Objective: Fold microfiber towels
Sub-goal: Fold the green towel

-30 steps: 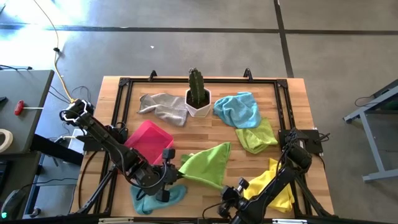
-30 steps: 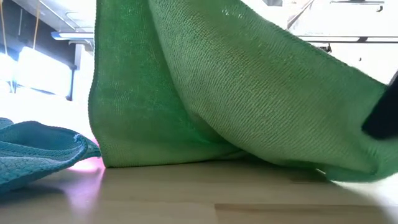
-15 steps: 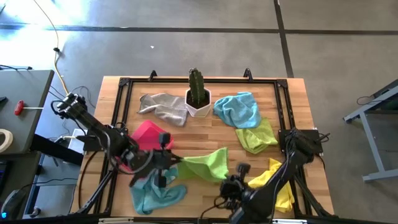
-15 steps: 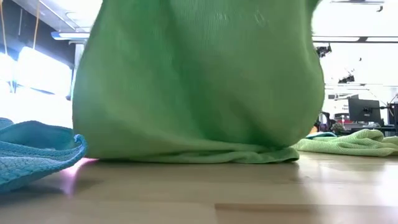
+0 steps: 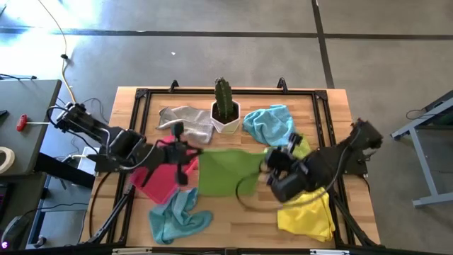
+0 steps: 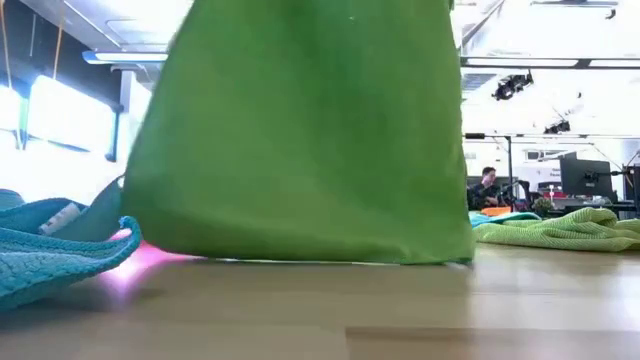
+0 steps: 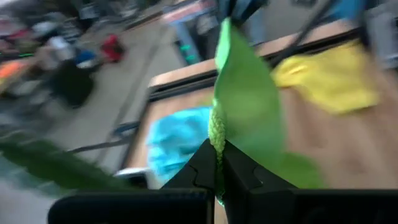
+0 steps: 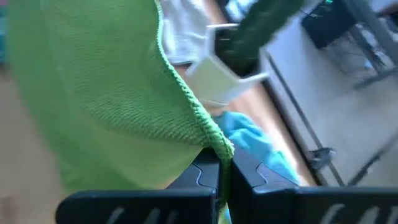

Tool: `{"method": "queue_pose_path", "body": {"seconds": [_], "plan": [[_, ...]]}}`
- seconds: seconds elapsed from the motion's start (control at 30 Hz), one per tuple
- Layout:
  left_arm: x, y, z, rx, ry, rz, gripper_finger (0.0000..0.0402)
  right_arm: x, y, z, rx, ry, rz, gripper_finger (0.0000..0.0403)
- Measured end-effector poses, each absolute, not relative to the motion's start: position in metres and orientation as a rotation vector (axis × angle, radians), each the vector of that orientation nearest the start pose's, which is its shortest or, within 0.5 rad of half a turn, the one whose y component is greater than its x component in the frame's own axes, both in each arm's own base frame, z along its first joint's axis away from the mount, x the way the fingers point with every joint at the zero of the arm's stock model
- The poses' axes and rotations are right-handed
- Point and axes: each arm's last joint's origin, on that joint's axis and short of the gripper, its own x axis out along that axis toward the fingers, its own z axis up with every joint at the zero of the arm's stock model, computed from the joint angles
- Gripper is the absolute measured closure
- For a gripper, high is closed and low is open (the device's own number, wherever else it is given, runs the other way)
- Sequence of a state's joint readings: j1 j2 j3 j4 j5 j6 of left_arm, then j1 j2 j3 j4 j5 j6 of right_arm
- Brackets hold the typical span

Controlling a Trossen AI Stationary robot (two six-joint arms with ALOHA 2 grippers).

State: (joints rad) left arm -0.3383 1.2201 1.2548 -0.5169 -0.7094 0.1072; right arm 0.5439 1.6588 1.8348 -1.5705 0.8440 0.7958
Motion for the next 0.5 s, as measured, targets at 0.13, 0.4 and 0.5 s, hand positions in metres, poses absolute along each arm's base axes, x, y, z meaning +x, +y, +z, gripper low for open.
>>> {"method": "queue_pose_path", "body": {"seconds": [0.13,0.4,0.5], "plan": [[0.247,-0.043,0.381,0.437,0.459,0.496,0.0401,0.251,0.097,0.387,-0.222,0.858,-0.712,0.0403],[0.253,-0.014,0.392,0.474,0.413,0.667,0.0401,0.255,0.056,0.391,-0.282,0.919,-0.782,0.0403],[0.255,-0.018,0.388,0.378,0.407,0.487,0.0401,0.258,0.057,0.389,-0.154,1.078,-0.533,0.0403]]}}
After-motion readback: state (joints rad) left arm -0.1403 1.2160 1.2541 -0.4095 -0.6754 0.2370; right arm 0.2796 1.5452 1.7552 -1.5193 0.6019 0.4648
